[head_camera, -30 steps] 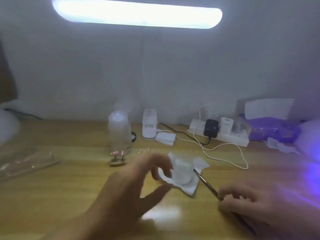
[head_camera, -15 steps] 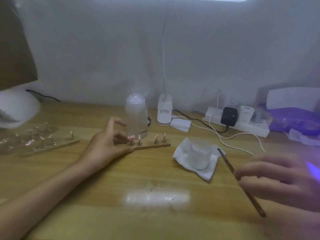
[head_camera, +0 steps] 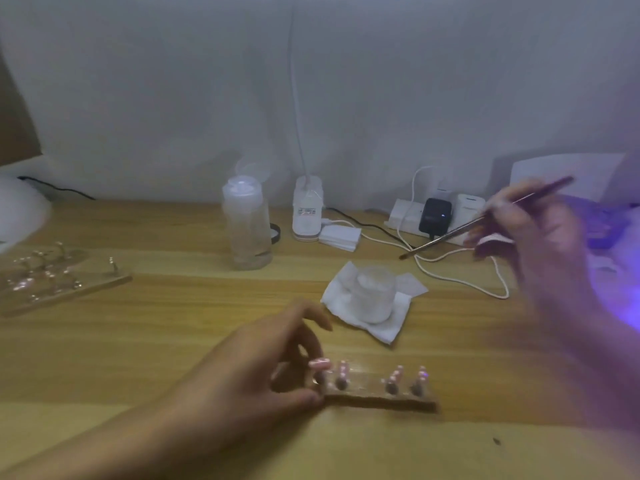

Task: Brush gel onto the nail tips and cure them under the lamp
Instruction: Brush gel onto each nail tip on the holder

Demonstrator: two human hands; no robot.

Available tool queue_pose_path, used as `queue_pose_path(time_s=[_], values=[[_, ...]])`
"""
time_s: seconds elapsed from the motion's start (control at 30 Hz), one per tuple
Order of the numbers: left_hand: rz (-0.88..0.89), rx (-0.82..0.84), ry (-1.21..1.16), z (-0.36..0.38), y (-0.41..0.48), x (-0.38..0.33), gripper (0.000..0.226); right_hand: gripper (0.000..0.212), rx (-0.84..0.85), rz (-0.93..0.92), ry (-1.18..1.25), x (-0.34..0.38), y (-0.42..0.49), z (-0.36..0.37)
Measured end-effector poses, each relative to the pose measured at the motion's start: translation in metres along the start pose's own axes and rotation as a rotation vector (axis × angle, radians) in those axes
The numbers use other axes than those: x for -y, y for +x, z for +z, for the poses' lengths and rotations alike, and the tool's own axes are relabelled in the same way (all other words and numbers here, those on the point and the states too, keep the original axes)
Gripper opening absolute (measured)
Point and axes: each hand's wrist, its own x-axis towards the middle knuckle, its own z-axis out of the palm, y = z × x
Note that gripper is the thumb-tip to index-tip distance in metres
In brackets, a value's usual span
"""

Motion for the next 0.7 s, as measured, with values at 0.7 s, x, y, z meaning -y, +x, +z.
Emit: queue_pose_path(time_s=[0.7], values=[[-0.023,0.0,-0.179,0.007,0.015,-0.002,0.021,0.009,0.421,0.112,-0.142,-0.008,-0.017,0.032]])
